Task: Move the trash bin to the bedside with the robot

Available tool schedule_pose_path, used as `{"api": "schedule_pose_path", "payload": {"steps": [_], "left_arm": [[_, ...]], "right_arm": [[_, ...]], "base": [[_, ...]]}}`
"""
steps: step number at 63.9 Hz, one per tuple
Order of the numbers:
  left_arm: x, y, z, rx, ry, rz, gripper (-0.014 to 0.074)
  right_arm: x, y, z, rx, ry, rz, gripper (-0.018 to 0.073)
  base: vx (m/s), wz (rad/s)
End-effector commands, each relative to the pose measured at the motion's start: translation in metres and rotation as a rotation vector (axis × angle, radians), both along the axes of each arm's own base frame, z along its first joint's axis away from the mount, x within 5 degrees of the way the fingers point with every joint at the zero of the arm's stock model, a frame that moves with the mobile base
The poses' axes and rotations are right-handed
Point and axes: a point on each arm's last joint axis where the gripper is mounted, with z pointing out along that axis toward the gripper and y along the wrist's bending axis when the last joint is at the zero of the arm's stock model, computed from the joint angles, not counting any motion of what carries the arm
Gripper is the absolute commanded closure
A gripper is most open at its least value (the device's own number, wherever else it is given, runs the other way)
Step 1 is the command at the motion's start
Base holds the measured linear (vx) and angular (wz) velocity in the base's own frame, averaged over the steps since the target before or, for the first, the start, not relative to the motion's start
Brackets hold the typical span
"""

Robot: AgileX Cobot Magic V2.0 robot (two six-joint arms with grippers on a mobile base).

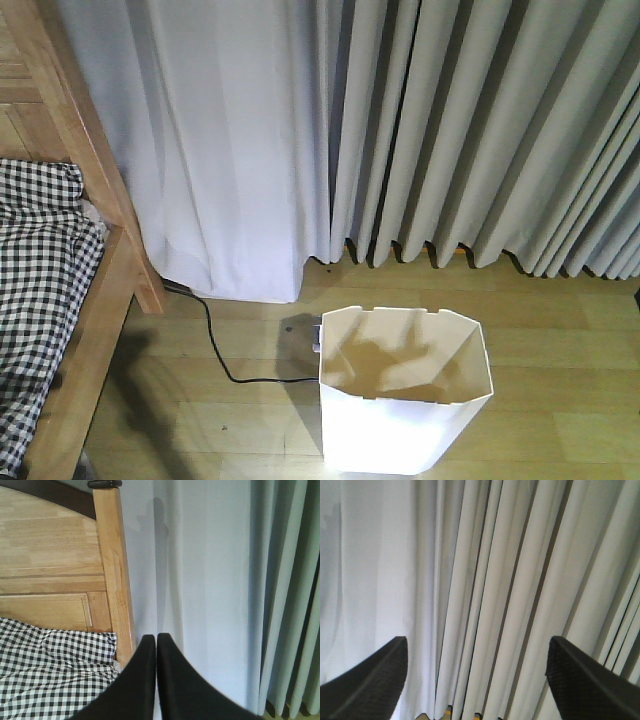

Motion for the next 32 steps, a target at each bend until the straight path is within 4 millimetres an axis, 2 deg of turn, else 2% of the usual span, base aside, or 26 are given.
{"api": "schedule_pose_path", "payload": {"steps": [1, 7, 11, 17, 25, 32], "left_arm": [[-0.0015, -0.0006, 0.0151, 0.002, -0.103, -0.007, 0.0603], [-0.0015, -0.0006, 0.0151, 0.002, -0.103, -0.007, 0.0603], [-0.0015, -0.0006, 0.0151, 0.002, -0.103, -0.007, 0.0603], [-0.0015, -0.0006, 0.0151, 0.002, -0.103, -0.007, 0.0603], [-0.0015, -0.0006, 0.0151, 0.002, -0.103, -0.007, 0.0603], [-0.0015, -0.0006, 0.0151, 0.002, -0.103, -0.007, 0.0603]], "right_arm": [[-0.0003, -0.0017, 0.0123, -0.007, -0.063, -0.017, 0.0014], [-0.0003, -0.0019, 0.0118, -0.023, -0.059, -0.019, 0.0038], [-0.0003, -0.0019, 0.0117, -0.025, -0.058, -0.020, 0.0105], [-0.0004, -0.0013, 0.0120, 0.021, -0.056, -0.014, 0.0282], [-0.0004, -0.0015, 0.0130, 0.030, -0.066, -0.017, 0.0578], [-0.0003, -0.0021, 0.0146, 0.032, -0.084, -0.024, 0.0571]], "base": [[0.00, 0.00], [0.00, 0.00], [0.00, 0.00], [0.00, 0.00], [0.00, 0.00], [0.00, 0.00]]}}
